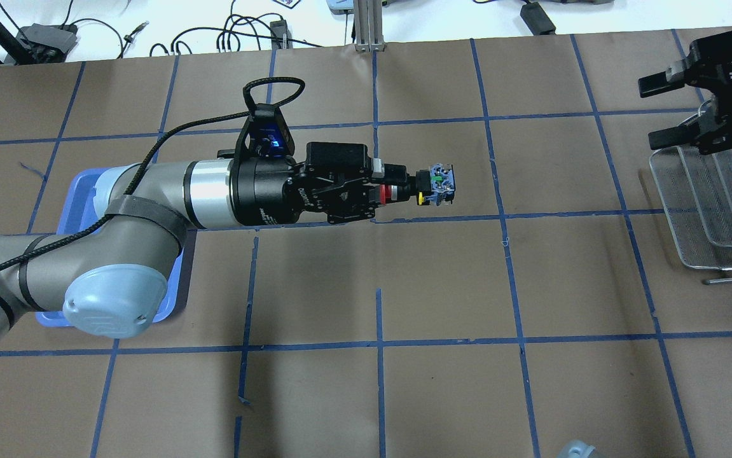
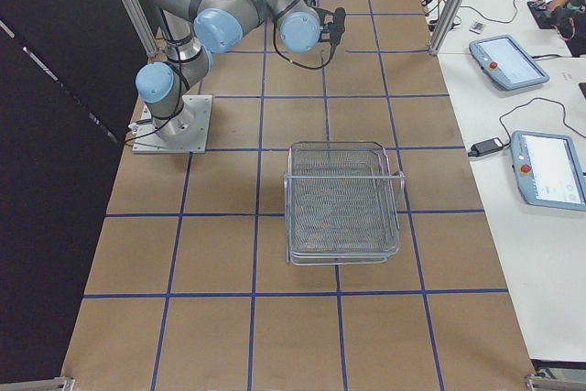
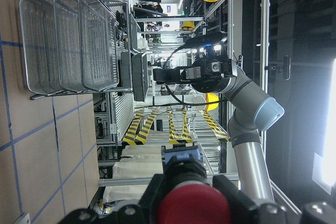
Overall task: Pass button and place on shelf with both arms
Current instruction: 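Hold the button out with the left gripper while the right gripper approaches it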
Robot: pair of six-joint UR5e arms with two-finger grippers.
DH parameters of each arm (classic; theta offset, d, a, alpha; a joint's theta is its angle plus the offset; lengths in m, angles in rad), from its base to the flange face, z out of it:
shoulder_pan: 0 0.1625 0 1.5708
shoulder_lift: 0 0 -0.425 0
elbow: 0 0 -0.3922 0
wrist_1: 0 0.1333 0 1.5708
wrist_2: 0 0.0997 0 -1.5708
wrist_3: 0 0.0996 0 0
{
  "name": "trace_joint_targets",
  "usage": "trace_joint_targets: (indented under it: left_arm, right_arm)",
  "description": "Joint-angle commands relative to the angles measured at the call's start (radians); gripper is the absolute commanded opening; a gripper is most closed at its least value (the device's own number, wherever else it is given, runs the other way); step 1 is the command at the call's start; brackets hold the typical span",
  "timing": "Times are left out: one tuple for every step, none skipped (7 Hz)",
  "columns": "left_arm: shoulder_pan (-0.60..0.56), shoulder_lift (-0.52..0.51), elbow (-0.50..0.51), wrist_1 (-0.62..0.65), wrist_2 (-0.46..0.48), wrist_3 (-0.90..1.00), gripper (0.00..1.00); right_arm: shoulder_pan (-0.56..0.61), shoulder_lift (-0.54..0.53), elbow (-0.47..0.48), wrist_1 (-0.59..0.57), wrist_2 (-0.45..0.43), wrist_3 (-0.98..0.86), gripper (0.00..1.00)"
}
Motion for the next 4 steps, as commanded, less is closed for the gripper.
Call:
trace_joint_targets:
  left_arm:
    - [0.0, -0.023, 0.016, 0.002, -0.008, 0.0, 0.0]
    - [0.0, -0.034, 0.027, 0.002, -0.008, 0.001, 0.0]
    - [0.0, -0.046, 0.036, 0.003, -0.008, 0.001, 0.0]
    - [0.0, -0.069, 0.061, 0.003, -0.008, 0.003, 0.0]
  right_arm:
    - [0.024, 0.046, 0.014, 0.088, 0.006, -0.042, 1.0]
    - [0.073, 0.04, 0.028, 0.093, 0.008, -0.051, 1.0]
    - [0.134, 0.045, 0.062, 0.093, 0.015, -0.055, 1.0]
    - [0.172, 0.039, 0.095, 0.094, 0.026, -0.077, 1.0]
